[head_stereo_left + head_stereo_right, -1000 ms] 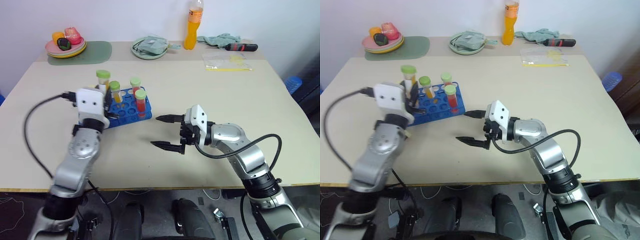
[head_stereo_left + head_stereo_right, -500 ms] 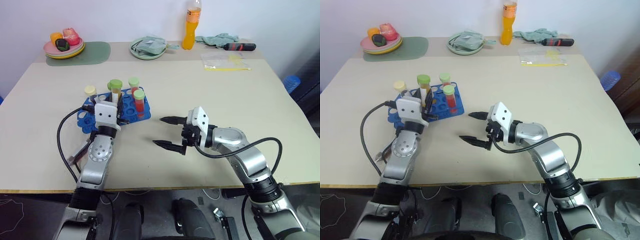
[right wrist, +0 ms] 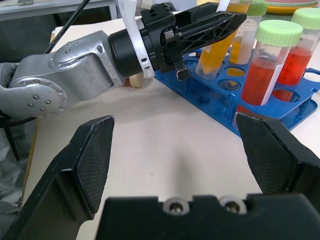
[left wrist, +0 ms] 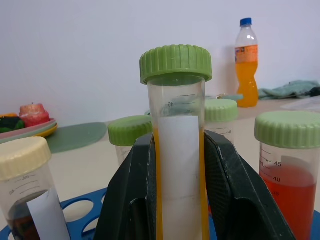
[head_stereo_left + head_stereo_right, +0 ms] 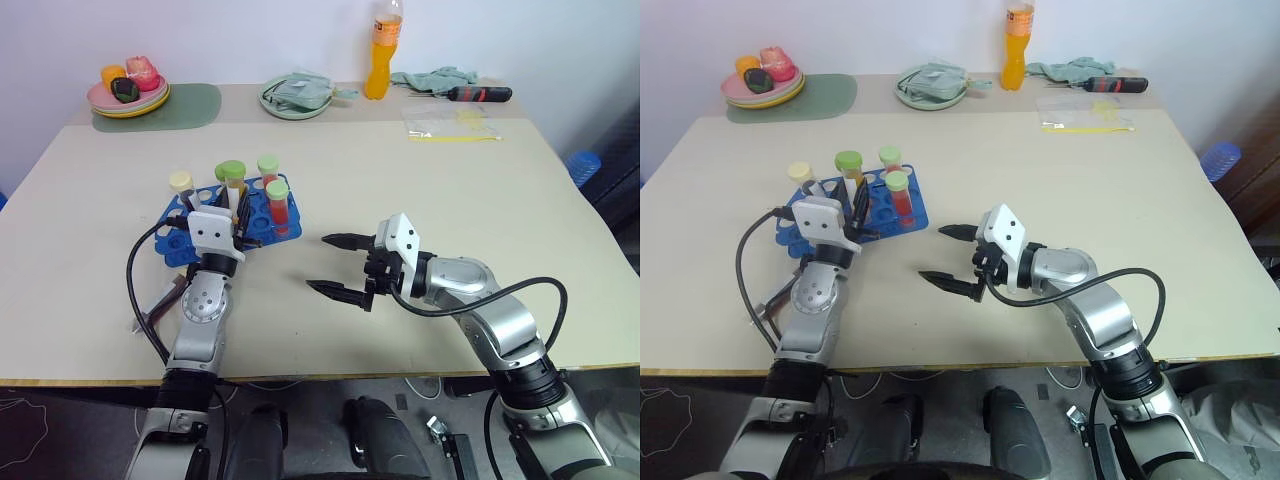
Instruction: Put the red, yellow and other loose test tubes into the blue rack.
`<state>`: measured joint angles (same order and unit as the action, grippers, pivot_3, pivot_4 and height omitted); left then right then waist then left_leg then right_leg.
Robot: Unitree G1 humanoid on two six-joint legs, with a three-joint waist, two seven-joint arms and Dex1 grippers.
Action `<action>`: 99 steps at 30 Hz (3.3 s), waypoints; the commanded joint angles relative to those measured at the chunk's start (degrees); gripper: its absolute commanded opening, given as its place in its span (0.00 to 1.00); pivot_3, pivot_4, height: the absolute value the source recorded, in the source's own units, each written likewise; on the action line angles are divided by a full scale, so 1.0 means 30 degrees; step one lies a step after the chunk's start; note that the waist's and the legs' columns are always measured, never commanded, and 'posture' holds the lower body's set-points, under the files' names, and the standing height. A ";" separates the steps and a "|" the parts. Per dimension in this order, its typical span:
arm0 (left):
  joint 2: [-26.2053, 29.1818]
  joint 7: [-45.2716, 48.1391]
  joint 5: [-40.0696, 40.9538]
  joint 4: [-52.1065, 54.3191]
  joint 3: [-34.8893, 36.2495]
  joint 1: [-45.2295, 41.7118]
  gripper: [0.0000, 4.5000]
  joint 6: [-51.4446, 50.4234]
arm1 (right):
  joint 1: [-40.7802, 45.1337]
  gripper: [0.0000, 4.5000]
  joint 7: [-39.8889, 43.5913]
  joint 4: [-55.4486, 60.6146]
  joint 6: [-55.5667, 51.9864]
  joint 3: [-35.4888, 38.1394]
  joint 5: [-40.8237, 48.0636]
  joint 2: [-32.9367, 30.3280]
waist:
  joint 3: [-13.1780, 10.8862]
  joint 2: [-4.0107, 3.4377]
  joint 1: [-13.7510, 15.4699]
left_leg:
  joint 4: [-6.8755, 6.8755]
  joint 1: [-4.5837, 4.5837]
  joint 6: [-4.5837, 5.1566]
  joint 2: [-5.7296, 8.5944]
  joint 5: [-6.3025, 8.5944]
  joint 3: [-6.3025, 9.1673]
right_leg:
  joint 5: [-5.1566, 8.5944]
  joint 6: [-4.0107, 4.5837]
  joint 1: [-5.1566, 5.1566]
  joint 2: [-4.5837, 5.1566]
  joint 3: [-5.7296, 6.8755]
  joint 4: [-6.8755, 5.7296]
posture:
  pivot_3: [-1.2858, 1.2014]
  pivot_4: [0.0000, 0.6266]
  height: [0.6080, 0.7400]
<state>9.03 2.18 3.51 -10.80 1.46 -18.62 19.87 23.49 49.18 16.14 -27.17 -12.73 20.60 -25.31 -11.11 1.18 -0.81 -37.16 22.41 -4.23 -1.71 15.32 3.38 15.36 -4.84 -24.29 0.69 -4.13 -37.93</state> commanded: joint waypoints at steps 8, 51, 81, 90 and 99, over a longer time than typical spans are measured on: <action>-0.0514 -0.0171 -0.0639 -0.2956 0.0489 -0.0523 0.17 0.3750 | 0.0171 0.95 -0.0153 0.1223 0.0009 0.0204 0.0454 0.0086 | 0.0001 0.0000 -0.0018 | 0.0000 -0.0002 0.0000 0.0000 0.0000 0.0001 | -0.0001 -0.0001 0.0000 -0.0002 0.0001 -0.0003 | 0.52 0.24 1.00; 2.2331 0.3225 1.8777 1.2426 0.5676 0.4370 0.97 -3.1921 | 0.0688 0.95 0.0934 0.0489 0.0464 -0.0422 0.0597 0.0412 | -0.0031 0.0002 -0.0608 | 0.0031 -0.0019 0.0003 -0.0027 0.0002 0.0014 | 0.0020 0.0023 -0.0029 -0.0031 0.0019 -0.0035 | 0.52 0.24 1.00; 2.2131 1.4676 1.0906 0.9252 -0.0726 -0.0258 0.35 -3.0456 | 0.0119 0.95 0.0120 0.1224 0.0432 -0.0206 0.0506 0.0251 | -0.0032 0.0007 -0.0707 | 0.0024 0.0021 0.0012 -0.0031 0.0007 -0.0002 | 0.0022 0.0022 -0.0067 -0.0030 0.0008 -0.0042 | 0.52 0.24 1.00; 1.5211 1.3926 1.2332 1.3413 1.2860 0.5896 0.35 -2.7799 | 0.0257 0.95 0.0647 0.0937 0.0371 -0.0210 0.0681 0.0205 | -0.0020 0.0020 -0.0520 | -0.0005 0.0014 0.0014 -0.0031 0.0008 0.0006 | 0.0020 0.0024 -0.0044 -0.0010 0.0019 -0.0052 | 0.52 0.24 1.00; 0.5902 0.4486 0.5201 1.3087 0.9987 0.3011 0.35 -1.5935 | 0.0965 0.95 0.1284 0.0123 0.0526 -0.0565 0.0586 0.0734 | 0.0017 0.0080 -0.0436 | -0.0032 -0.0002 0.0010 -0.0026 0.0006 0.0019 | 0.0004 0.0019 -0.0006 0.0002 0.0021 -0.0054 | 0.52 0.24 1.00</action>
<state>27.56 18.98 23.98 27.81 34.06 -9.71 -35.55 25.35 52.68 15.90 -26.69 -14.46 21.62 -23.50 -11.06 1.42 -2.12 -37.24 22.40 -4.21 -1.76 15.34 3.41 15.36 -4.80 -24.31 0.74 -4.08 -38.08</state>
